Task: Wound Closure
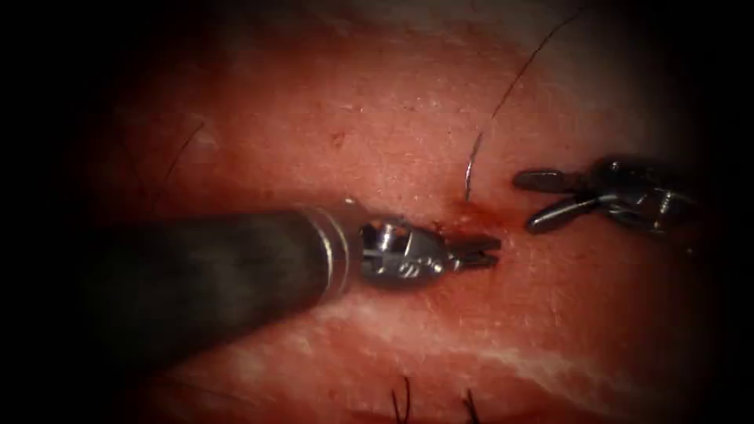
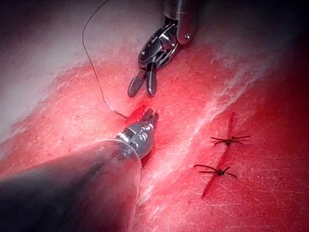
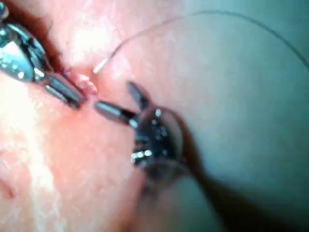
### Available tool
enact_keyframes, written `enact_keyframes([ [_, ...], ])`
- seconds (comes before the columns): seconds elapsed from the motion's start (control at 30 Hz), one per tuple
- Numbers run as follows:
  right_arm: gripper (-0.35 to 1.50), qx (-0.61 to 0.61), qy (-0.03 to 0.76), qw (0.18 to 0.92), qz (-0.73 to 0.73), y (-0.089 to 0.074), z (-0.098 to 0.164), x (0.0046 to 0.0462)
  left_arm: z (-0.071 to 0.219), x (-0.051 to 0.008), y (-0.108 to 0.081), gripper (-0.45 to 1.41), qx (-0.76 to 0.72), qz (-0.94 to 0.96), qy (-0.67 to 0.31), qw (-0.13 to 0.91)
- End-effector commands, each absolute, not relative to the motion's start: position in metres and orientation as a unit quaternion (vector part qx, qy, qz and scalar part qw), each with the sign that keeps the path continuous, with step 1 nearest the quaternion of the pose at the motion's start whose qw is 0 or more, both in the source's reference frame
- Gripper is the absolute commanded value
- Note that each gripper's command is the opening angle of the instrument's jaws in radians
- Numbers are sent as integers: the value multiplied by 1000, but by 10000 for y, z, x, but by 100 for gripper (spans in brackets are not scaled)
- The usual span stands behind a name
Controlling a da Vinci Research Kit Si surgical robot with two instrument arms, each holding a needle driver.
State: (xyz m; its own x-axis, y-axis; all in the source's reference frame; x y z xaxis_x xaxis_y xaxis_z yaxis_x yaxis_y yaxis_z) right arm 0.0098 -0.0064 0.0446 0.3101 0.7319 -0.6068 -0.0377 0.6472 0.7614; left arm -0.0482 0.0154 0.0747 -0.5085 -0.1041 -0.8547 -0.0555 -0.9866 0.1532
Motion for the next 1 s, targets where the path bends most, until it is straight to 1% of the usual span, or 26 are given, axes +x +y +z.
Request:
enact_keyframes([
  [0.03,94,332,525,738,261,-75,451,101,755,-486,150,-45,495,-865,-80,14],
  [0.1,94,332,526,738,261,-76,450,101,757,-480,150,-45,494,-866,-82,16],
  [0.17,94,332,526,739,261,-78,449,101,755,-476,147,-45,494,-867,-66,-13],
  [0.5,94,332,526,739,260,-82,447,101,698,-496,128,-45,580,-782,105,-204],
  [0.67,96,332,526,739,260,-85,445,101,674,-495,122,-45,603,-742,163,-244],
  [0.8,103,332,526,739,260,-87,443,101,662,-498,115,-45,613,-732,177,-239],
  [0.87,106,331,528,737,262,-90,441,101,652,-502,110,-45,620,-734,172,-219],
  [0.9,103,328,532,735,261,-91,439,101,643,-505,107,-45,630,-742,141,-177],
  [1.0,93,350,526,716,295,-94,431,99,627,-513,100,-45,626,-767,101,-99],
])
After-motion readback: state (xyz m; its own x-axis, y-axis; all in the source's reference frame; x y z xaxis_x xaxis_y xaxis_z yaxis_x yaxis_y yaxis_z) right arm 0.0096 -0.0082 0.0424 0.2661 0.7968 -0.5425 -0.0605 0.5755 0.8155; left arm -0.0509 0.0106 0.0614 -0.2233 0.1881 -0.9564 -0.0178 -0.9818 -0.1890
